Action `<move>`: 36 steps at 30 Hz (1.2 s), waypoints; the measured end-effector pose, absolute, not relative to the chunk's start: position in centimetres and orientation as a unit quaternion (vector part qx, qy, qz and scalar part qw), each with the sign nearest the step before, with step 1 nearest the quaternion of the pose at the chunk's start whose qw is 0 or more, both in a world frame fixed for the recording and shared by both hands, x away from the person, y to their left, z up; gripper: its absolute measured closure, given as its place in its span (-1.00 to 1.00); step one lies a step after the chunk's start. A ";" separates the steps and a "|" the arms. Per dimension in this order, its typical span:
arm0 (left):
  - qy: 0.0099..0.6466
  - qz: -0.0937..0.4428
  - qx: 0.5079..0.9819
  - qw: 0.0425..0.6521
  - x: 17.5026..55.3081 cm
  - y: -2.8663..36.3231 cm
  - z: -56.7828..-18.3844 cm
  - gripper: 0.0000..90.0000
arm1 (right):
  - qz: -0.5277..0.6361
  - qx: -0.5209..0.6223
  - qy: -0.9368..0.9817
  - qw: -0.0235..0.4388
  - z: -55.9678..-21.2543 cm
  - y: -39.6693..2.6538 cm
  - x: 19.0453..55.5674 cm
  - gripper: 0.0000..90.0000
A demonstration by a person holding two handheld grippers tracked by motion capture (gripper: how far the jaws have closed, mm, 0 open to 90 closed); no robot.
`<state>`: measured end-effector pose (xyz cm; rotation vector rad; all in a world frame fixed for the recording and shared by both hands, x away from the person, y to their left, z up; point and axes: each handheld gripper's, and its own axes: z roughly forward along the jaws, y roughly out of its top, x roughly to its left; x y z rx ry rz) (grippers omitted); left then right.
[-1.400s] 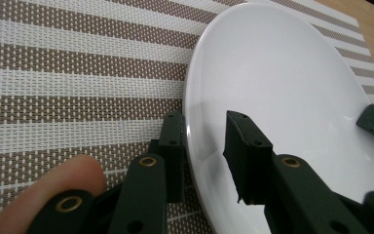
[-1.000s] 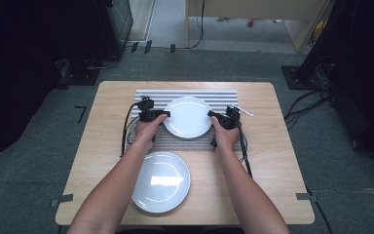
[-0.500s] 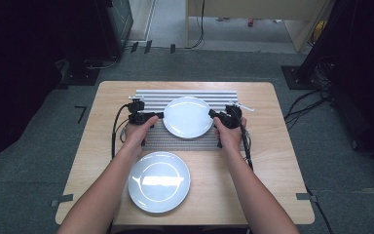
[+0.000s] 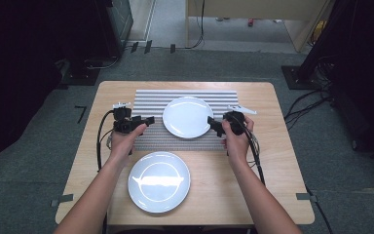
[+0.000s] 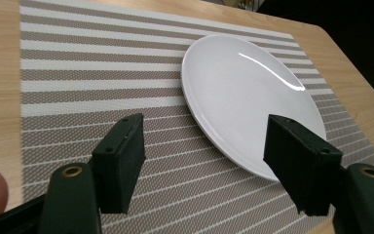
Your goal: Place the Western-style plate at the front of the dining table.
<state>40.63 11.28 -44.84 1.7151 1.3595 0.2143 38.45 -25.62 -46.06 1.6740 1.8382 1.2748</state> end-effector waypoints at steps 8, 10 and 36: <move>0.534 0.110 0.702 0.459 38.0 12.0 -44.2 -0.48 | 0.446 0.583 0.655 0.179 -46.3 -26.9 36.2 -0.44; 0.533 0.112 0.700 0.462 37.4 12.2 -44.1 -0.52 | 0.444 0.584 0.656 0.179 -46.4 -27.4 35.7 -0.45; 0.526 0.143 0.702 0.459 31.0 16.0 -43.6 -0.69 | 0.447 0.592 0.641 0.196 -45.6 -33.0 28.9 -0.46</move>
